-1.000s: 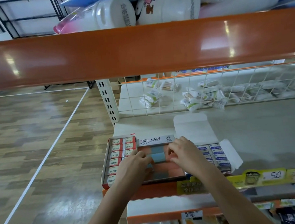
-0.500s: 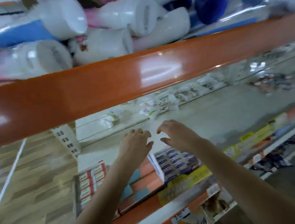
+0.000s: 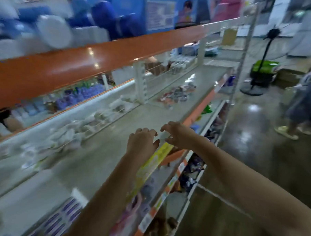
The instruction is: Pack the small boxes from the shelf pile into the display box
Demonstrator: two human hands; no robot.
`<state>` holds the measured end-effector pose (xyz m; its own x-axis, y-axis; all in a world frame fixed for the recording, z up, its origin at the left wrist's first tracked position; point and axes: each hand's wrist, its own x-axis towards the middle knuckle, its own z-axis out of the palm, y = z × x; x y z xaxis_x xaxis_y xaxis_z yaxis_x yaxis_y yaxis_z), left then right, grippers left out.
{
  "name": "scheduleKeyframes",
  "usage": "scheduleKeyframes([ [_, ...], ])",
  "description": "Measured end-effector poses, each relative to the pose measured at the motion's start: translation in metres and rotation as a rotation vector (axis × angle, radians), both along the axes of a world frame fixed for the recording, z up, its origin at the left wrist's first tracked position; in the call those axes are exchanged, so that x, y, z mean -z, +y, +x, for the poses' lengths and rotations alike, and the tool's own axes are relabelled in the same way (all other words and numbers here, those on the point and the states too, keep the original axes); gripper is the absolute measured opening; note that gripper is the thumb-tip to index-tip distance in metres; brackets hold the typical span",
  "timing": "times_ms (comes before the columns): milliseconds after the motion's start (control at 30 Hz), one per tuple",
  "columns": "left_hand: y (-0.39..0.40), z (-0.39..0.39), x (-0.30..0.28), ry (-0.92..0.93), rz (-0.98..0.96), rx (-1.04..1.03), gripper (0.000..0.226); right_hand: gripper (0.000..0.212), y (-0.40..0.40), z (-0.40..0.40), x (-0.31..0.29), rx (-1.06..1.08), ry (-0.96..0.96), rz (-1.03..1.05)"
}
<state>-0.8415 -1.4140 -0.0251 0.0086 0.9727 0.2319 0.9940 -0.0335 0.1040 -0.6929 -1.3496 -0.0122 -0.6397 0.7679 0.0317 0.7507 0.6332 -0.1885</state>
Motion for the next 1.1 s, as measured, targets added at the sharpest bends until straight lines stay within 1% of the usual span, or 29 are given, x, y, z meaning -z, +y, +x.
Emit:
scheduleKeyframes([
  [167,0.082,0.059,0.007,-0.003,-0.039,0.042,0.037,0.046,0.073,0.066,0.008,0.091,-0.029,-0.021],
  [333,0.152,0.086,0.018,-0.031,-0.064,0.059,0.035,0.048,0.134,0.101,0.02,0.122,-0.061,-0.049],
  [400,0.182,0.09,0.023,-0.061,-0.061,0.045,0.032,0.047,0.159,0.109,0.025,0.132,-0.042,-0.073],
  [633,0.291,0.079,0.035,-0.092,-0.022,0.012,0.027,0.042,0.271,0.116,0.038,0.143,0.053,-0.13],
  [767,0.336,0.064,0.042,-0.076,-0.022,-0.011,0.033,0.041,0.33,0.111,0.042,0.154,0.06,-0.128],
  [867,0.36,0.056,0.048,-0.08,-0.065,-0.091,0.039,0.04,0.366,0.112,0.05,0.165,0.088,-0.125],
  [1000,0.377,0.046,0.062,-0.071,-0.111,-0.164,0.047,0.045,0.403,0.111,0.06,0.203,0.139,-0.12],
  [1100,0.384,0.042,0.07,-0.062,-0.11,-0.227,0.05,0.045,0.431,0.106,0.066,0.19,0.175,-0.069],
])
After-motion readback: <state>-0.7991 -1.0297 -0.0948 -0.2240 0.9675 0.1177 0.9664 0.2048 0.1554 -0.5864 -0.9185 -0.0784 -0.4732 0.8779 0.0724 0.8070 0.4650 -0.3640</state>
